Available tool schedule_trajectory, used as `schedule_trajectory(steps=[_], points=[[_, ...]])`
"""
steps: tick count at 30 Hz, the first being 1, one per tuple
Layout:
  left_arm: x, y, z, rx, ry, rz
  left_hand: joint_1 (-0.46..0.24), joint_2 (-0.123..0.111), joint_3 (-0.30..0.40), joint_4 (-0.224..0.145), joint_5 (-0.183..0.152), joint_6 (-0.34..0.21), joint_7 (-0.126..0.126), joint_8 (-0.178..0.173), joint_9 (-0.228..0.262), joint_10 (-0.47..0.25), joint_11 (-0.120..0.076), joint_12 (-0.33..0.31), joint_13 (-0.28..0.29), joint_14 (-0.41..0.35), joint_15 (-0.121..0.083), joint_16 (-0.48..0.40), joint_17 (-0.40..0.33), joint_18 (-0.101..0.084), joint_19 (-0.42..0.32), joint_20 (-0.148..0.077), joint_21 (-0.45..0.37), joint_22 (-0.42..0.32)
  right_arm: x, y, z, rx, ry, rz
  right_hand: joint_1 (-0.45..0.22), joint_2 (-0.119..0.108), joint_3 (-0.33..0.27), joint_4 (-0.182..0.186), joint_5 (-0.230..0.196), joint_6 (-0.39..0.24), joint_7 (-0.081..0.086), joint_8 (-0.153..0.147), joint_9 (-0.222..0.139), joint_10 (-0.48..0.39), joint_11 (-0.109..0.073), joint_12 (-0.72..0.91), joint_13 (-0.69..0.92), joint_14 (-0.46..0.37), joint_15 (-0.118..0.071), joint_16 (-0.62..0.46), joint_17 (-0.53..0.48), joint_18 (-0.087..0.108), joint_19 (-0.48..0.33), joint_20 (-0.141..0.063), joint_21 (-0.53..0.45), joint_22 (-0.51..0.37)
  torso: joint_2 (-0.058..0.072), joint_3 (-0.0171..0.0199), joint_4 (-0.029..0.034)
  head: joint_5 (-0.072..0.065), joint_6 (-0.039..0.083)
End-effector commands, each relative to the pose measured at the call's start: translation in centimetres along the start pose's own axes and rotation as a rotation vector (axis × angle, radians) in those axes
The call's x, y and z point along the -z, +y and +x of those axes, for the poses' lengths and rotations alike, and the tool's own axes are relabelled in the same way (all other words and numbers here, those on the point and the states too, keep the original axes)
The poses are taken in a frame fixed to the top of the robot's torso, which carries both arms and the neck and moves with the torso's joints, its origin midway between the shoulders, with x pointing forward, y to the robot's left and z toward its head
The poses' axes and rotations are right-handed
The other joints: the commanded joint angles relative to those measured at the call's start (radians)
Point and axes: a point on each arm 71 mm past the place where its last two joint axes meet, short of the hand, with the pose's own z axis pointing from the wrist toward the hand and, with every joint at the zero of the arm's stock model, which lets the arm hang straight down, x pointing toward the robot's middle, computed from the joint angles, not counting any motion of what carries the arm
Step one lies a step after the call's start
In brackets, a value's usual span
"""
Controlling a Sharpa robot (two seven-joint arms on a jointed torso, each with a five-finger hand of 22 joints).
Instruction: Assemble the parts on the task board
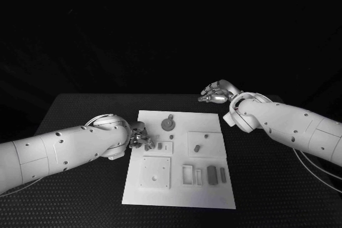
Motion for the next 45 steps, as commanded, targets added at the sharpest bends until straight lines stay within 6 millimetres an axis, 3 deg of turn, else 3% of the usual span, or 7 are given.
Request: schedule_trajectory(steps=[1, 9, 17, 20, 27, 32, 45], points=[[-0.2, 0.3, 0.6, -0.020, 0.036, -0.018, 0.033, 0.046, 0.014, -0.018, 0.003, 0.008, 0.003, 0.004, 0.001, -0.002, -0.007, 0.006, -0.002, -0.003, 0.000, 0.006, -0.001, 0.008, -0.008, -0.119, 0.003, 0.018, 0.0, 0.1, 0.1, 0.000, 0.012, -0.012, 0.005, -0.004, -0.005, 0.002, 0.006, -0.010, 0.007, 0.006, -0.001, -0.003, 0.005, -0.006, -0.001, -0.008, 0.001, -0.005, -0.001, 0.005, -0.005, 0.000, -0.004, 0.001, 0.001, 0.0002, -0.0004, 0.002, 0.000], [-0.6, 0.4, 0.5, -0.033, 0.075, -0.037, 0.031, 0.043, 0.011, -0.023, -0.006, 0.007, 0.003, 0.004, 0.001, -0.002, -0.006, 0.007, -0.002, -0.004, 0.001, 0.007, -0.002, 0.007, -0.009, -0.119, 0.004, 0.017, 0.0, 0.1, 0.2, -0.001, 0.014, -0.012, 0.005, -0.004, -0.006, 0.003, 0.006, -0.010, 0.007, 0.006, -0.002, -0.003, 0.005, -0.006, -0.002, -0.009, 0.001, -0.005, -0.002, 0.005, -0.005, 0.001, -0.004, 0.002, 0.001, 0.0011, -0.0032, 0.004, 0.000], [-0.9, 0.2, 0.6, -0.046, 0.121, -0.048, 0.030, 0.039, 0.010, -0.024, -0.025, 0.003, 0.005, 0.003, -0.001, -0.003, -0.005, 0.008, -0.004, -0.006, 0.002, 0.007, -0.003, 0.006, -0.010, -0.118, 0.003, 0.017, -0.1, 0.2, 0.3, -0.001, 0.016, -0.013, 0.005, -0.004, -0.006, 0.003, 0.006, -0.010, 0.007, 0.006, -0.002, -0.003, 0.005, -0.006, -0.003, -0.009, 0.001, -0.005, -0.002, 0.005, -0.005, 0.001, -0.005, 0.002, 0.001, 0.0013, -0.0020, 0.003, -0.001], [-1.0, 0.1, 0.6, -0.051, 0.133, -0.051, 0.028, 0.027, 0.008, -0.019, -0.069, -0.004, 0.008, -0.001, -0.003, -0.004, -0.002, 0.009, -0.007, -0.009, 0.003, 0.008, -0.005, 0.006, -0.013, -0.118, 0.002, 0.016, -0.1, 0.2, 0.3, -0.001, 0.016, -0.012, 0.005, -0.004, -0.006, 0.003, 0.006, -0.010, 0.007, 0.006, -0.002, -0.003, 0.005, -0.006, -0.003, -0.009, 0.001, -0.005, -0.002, 0.005, -0.005, 0.001, -0.005, 0.002, 0.001, 0.0012, -0.0020, 0.002, 0.000], [-1.1, 0.0, 0.6, -0.068, 0.160, -0.055, 0.028, 0.003, 0.006, -0.011, -0.095, -0.009, 0.011, -0.004, -0.006, -0.004, 0.001, 0.009, -0.010, -0.012, 0.004, 0.009, -0.007, 0.006, -0.015, -0.119, 0.001, 0.016, -0.1, 0.2, 0.3, -0.001, 0.018, -0.012, 0.005, -0.004, -0.006, 0.003, 0.006, -0.011, 0.007, 0.006, -0.002, -0.003, 0.005, -0.006, -0.003, -0.009, 0.001, -0.005, -0.002, 0.006, -0.005, 0.001, -0.005, 0.003, 0.000, 0.0009, -0.0014, 0.001, -0.002], [-1.2, 0.1, 0.3, -0.068, 0.156, -0.059, 0.060, -0.003, 0.015, -0.015, -0.142, -0.010, 0.011, -0.004, -0.007, -0.004, 0.002, 0.010, -0.014, -0.014, 0.005, 0.011, -0.010, 0.007, -0.016, -0.119, 0.002, 0.016, -0.1, 0.2, 0.4, -0.002, 0.018, -0.013, 0.005, -0.004, -0.007, 0.003, 0.006, -0.011, 0.007, 0.006, -0.002, -0.003, 0.005, -0.006, -0.004, -0.009, 0.001, -0.005, -0.002, 0.006, -0.005, 0.001, -0.005, 0.003, 0.000, 0.0007, -0.0015, 0.001, -0.002], [-1.5, -0.1, -0.4, -0.085, 0.174, -0.062, 0.074, -0.009, 0.015, -0.017, -0.155, -0.011, 0.012, -0.004, -0.007, -0.004, 0.002, 0.011, -0.016, -0.015, 0.006, 0.012, -0.012, 0.006, -0.017, -0.119, 0.002, 0.016, -0.1, 0.3, 0.5, -0.002, 0.019, -0.014, 0.004, -0.004, -0.007, 0.003, 0.006, -0.011, 0.007, 0.007, -0.003, -0.003, 0.005, -0.006, -0.005, -0.010, 0.002, -0.005, -0.002, 0.006, -0.006, 0.001, -0.006, 0.003, 0.001, 0.0001, -0.0022, -0.001, -0.004]])
